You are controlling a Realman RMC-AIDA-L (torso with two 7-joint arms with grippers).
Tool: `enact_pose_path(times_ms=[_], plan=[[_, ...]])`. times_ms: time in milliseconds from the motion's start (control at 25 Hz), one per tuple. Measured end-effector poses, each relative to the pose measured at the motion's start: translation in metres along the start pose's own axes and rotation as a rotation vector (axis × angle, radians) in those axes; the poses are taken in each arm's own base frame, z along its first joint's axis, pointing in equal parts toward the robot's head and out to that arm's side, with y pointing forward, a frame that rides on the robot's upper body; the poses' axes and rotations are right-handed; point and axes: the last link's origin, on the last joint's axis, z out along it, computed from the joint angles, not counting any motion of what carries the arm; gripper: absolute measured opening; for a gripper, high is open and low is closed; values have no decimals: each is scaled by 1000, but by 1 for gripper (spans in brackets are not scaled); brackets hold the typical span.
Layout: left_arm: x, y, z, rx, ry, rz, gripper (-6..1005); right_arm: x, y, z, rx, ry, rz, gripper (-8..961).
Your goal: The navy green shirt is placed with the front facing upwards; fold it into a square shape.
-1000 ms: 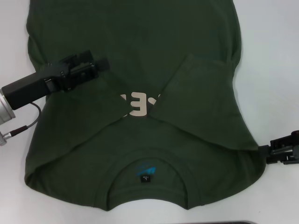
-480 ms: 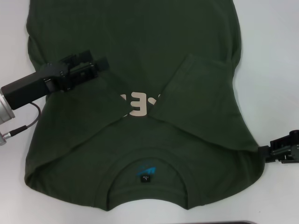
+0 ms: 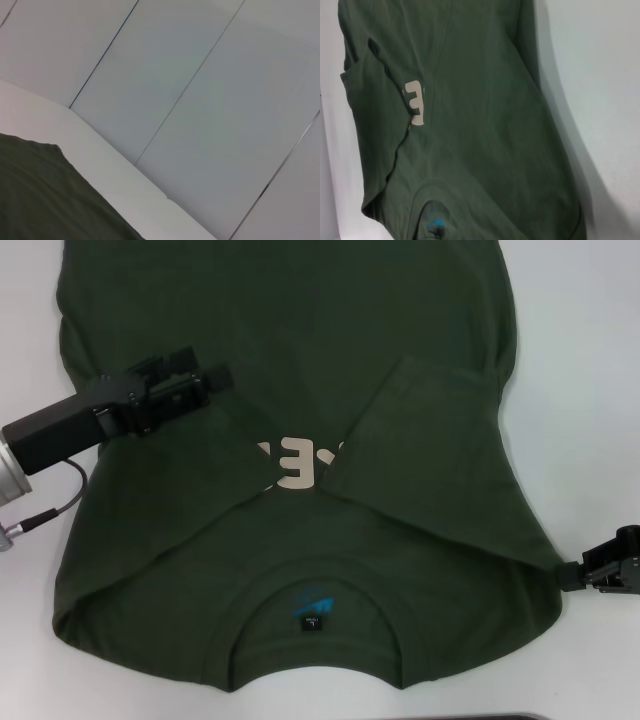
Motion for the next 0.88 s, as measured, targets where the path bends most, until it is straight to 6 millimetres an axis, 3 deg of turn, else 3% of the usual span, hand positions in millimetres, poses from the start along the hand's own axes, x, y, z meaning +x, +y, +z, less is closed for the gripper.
enact_pose_path(times_ms=[80,880], plan=[[0,0,1,-1,-1,1,885,2,-2,-1,-4,-5,0,42],[5,1,2,-17,3,-33,884,45,-39,-24,-61,-161,-57,42]])
